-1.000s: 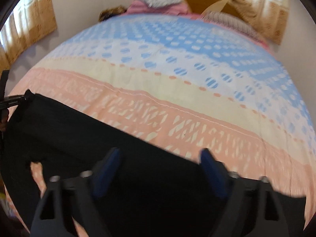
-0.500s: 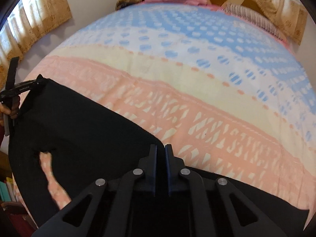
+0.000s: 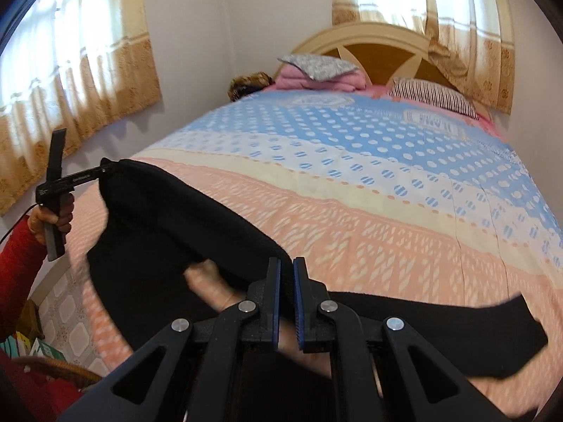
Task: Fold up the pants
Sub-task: 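Lift the waistband with both grippers and fold it over toward the leg hems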
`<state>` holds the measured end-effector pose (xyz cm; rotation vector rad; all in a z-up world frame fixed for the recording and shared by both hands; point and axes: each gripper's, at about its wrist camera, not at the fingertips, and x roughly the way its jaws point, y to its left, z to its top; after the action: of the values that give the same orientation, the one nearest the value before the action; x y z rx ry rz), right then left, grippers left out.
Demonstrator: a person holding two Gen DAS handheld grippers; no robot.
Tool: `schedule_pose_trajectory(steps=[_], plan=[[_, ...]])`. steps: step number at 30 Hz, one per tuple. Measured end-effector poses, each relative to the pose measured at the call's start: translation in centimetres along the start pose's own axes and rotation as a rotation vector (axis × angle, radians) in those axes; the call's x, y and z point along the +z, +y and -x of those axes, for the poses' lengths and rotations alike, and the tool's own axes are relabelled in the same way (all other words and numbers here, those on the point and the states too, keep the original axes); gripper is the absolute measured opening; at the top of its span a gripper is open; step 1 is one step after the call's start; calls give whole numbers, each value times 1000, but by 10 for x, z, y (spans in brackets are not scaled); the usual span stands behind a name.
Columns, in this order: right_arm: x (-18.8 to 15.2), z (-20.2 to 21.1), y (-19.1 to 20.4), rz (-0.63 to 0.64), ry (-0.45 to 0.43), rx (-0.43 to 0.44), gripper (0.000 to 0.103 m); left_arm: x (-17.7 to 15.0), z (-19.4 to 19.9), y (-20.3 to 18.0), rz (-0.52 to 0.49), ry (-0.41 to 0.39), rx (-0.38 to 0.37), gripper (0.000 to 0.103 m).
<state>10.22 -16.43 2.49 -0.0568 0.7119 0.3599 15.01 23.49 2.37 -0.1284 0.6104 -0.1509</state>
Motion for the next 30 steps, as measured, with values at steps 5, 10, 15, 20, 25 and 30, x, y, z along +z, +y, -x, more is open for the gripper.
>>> schedule_pose_trajectory(steps=[5, 10, 15, 20, 25, 30], plan=[[-56, 25, 24, -6, 4, 19, 7, -46, 25, 7, -3, -2, -20, 19], [-114, 16, 39, -4, 67, 9, 7, -93, 29, 20, 36, 60, 23, 37], [-146, 1, 51, 38, 121, -32, 7, -124, 33, 37, 42, 129, 115, 67], [-163, -5, 53, 64, 169, -39, 7, -122, 46, 38, 13, 153, 160, 72], [-160, 10, 51, 42, 219, 60, 8, -120, 73, 38, -60, 149, 235, 73], [-123, 22, 64, 75, 132, 138, 8, -122, 89, 50, 66, 181, 129, 71]])
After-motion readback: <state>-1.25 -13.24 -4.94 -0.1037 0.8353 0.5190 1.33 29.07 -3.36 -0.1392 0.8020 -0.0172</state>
